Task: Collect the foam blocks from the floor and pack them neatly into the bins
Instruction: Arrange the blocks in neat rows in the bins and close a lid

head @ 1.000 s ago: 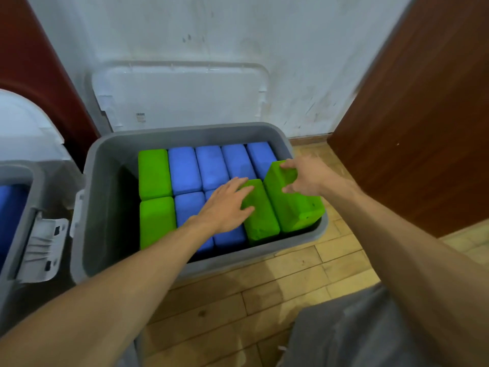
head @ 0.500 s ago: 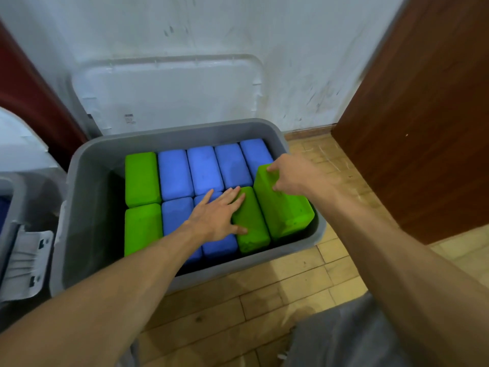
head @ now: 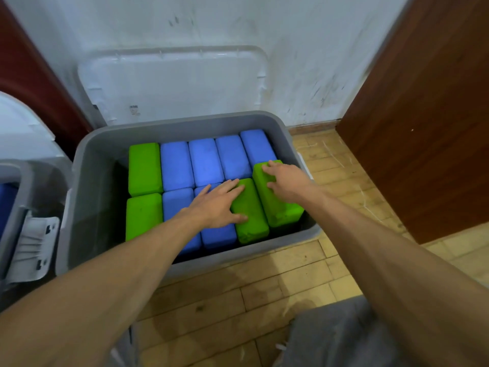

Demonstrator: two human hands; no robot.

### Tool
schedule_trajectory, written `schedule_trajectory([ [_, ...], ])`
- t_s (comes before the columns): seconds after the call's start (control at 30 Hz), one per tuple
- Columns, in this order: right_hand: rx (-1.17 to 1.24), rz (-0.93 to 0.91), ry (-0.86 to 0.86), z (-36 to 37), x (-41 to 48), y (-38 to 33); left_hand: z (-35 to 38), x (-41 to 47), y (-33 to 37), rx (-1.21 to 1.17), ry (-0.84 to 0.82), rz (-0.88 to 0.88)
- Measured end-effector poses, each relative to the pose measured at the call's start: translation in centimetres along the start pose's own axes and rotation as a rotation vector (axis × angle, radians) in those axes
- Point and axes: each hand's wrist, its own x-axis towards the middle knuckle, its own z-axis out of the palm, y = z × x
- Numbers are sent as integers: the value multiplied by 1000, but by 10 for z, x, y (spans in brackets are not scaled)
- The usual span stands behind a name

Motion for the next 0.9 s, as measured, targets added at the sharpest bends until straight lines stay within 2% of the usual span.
schedule_trajectory([
  [0.13, 98, 41, 58, -1, 9, -3, -7, 10, 3, -26, 92, -29],
  [0.27, 113, 70, 202, -6, 21, 6, -4, 11, 0, -65, 136, -28],
  [0.33, 157, 51, 164, -8, 31, 8, 7, 8, -3, -87, 171, -21],
  [0.47, 122, 41, -24, -2, 48, 7, 11, 10, -7, -132, 186, -47],
  [0.6, 162, 27, -111, -1, 66, 12, 13, 11, -8, -154, 191, -46],
  [0.9, 103, -23, -128, 11, 60, 17, 20, 10, -15, -134, 229, -24],
])
